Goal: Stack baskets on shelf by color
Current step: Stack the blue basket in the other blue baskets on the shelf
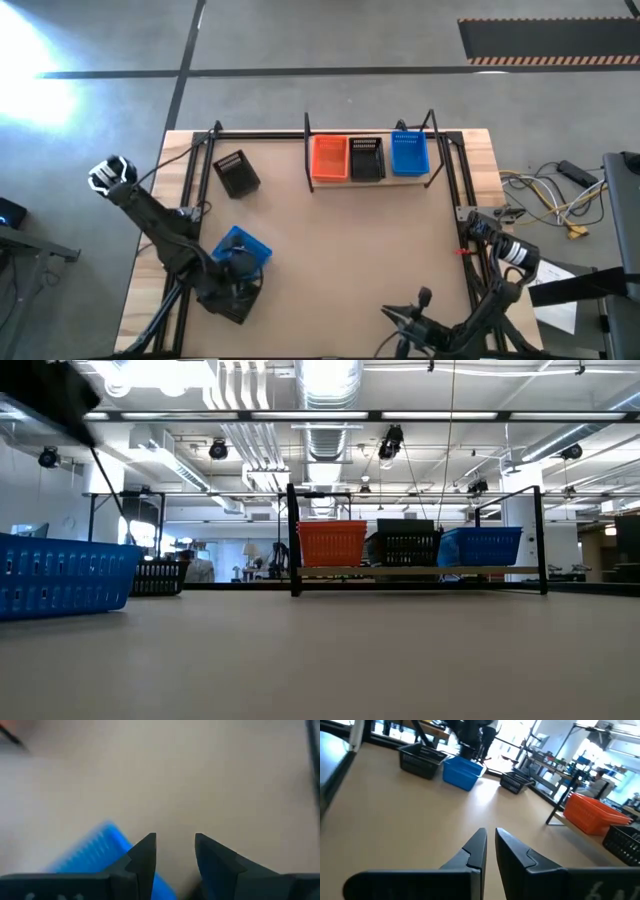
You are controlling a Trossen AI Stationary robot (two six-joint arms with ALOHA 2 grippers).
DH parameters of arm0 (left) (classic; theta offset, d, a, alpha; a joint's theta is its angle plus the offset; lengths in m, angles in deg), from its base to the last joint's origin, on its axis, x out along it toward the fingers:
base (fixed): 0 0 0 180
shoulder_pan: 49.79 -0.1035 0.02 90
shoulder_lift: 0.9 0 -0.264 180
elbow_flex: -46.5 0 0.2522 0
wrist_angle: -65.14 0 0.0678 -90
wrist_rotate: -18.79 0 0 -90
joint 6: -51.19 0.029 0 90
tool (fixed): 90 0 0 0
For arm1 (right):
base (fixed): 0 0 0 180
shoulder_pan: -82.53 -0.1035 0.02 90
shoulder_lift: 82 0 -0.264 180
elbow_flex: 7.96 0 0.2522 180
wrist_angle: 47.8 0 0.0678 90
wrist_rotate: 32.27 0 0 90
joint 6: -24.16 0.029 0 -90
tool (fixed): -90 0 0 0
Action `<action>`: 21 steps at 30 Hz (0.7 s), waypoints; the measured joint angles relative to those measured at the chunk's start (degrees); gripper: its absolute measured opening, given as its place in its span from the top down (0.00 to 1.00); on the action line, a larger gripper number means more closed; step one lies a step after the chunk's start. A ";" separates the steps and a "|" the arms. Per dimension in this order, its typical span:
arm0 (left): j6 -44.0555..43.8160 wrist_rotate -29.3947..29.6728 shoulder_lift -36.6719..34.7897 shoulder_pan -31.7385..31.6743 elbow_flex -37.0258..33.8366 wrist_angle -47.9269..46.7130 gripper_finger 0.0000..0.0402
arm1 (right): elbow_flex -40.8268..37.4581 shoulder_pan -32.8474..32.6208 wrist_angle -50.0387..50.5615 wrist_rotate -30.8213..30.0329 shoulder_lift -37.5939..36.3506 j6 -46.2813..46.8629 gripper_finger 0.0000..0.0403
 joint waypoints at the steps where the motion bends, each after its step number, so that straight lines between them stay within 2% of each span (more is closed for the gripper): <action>1: -1.97 -4.32 -0.33 0.25 -0.14 -1.61 0.70 | -0.02 0.49 -0.29 0.00 0.00 -0.12 0.92; 3: -6.27 -11.45 -0.30 0.30 -0.32 -4.45 0.70 | -0.02 1.43 -1.03 -0.06 0.00 -0.73 0.92; 5: -10.44 -14.77 -0.24 0.25 -0.87 -5.88 0.70 | -0.02 2.41 -1.51 -0.04 0.00 -1.32 0.92; 9: -15.29 -14.05 0.59 -0.43 -2.29 -5.49 0.70 | -0.02 4.05 -2.08 0.01 0.00 -1.57 0.92; 13: -15.68 -12.72 0.78 -1.30 -2.30 -5.07 0.67 | 0.37 4.37 -1.96 0.52 0.00 -3.71 0.92; 21: -15.62 -11.90 1.07 -5.31 -2.30 -3.30 0.46 | 4.57 2.83 -2.28 0.48 0.00 -12.58 0.92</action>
